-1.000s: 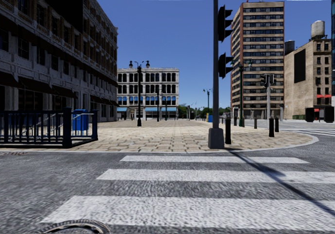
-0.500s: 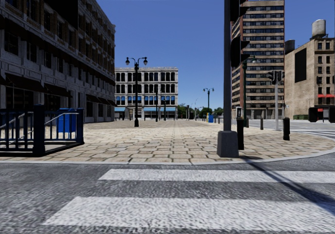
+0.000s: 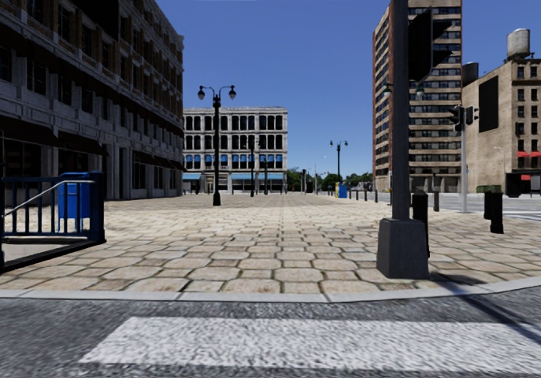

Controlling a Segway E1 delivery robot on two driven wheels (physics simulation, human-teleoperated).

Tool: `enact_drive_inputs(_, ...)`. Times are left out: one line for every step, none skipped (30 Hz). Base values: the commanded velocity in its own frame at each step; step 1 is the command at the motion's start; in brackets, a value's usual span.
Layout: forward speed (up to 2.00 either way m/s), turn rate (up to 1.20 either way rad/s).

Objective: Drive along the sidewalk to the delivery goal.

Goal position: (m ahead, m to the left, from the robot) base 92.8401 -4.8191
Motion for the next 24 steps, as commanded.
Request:
enact_drive_inputs(1.56,0.0)
enact_drive_inputs(1.31,0.0)
enact_drive_inputs(1.12,0.0)
enact_drive_inputs(0.99,0.0)
enact_drive_inputs(0.99,0.0)
enact_drive_inputs(0.94,0.0)
enact_drive_inputs(0.89,0.0)
enact_drive_inputs(0.85,0.0)
enact_drive_inputs(0.79,0.0)
enact_drive_inputs(0.78,0.0)
enact_drive_inputs(0.78,0.0)
enact_drive_inputs(0.78,0.0)
enact_drive_inputs(0.78,0.0)
enact_drive_inputs(0.78,0.0)
enact_drive_inputs(0.78,0.0)
enact_drive_inputs(0.78,0.0)
enact_drive_inputs(0.78,0.0)
enact_drive_inputs(0.78,0.0)
enact_drive_inputs(0.78,0.0)
enact_drive_inputs(0.78,0.0)
enact_drive_inputs(0.78,0.0)
enact_drive_inputs(0.78,0.0)
enact_drive_inputs(0.78,0.0)
enact_drive_inputs(0.79,0.0)
